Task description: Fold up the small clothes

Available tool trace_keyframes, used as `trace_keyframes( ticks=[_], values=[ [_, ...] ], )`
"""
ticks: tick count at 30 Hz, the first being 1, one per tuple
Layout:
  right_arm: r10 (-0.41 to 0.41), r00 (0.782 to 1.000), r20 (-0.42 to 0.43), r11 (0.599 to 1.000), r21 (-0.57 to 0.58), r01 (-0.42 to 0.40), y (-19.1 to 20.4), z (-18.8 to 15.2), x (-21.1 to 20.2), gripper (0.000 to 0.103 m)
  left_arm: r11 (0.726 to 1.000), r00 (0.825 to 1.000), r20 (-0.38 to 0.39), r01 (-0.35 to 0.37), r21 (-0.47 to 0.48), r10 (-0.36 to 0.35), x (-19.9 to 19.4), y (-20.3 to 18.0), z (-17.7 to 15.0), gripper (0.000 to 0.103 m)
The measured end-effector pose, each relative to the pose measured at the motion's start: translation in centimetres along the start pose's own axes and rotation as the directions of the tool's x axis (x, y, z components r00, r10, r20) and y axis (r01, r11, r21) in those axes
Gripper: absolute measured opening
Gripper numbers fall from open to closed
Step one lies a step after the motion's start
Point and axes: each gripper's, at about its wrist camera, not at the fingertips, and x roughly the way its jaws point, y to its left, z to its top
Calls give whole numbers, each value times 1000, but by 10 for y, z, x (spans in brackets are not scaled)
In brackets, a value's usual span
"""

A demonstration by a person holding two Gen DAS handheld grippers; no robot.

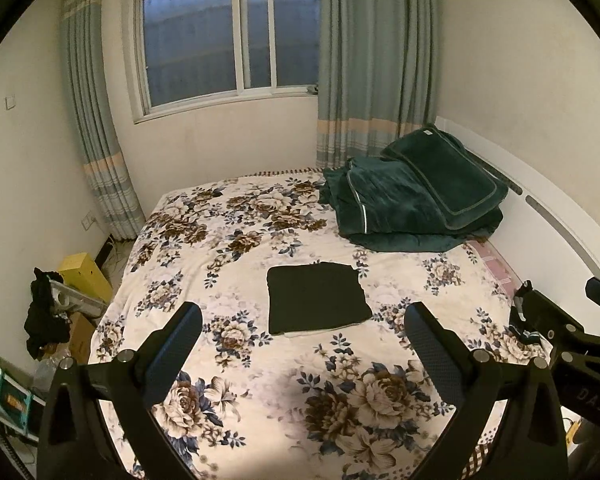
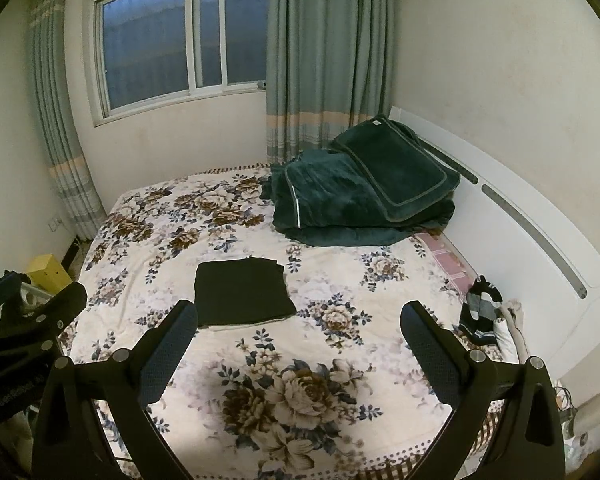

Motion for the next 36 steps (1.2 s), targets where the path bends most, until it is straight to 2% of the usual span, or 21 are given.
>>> trace_keyframes(
  ticks=[30, 36],
  values=[
    [-17, 1000, 3, 1000, 22, 17, 0, -17, -8, 103, 1000, 1000, 7, -11, -4, 11, -3, 6, 5, 103],
    [-10, 1000, 0, 1000, 15, 10, 9, -8, -7, 103, 1000, 1000, 15, -27, -11, 28, -7, 5, 8, 103]
  ],
)
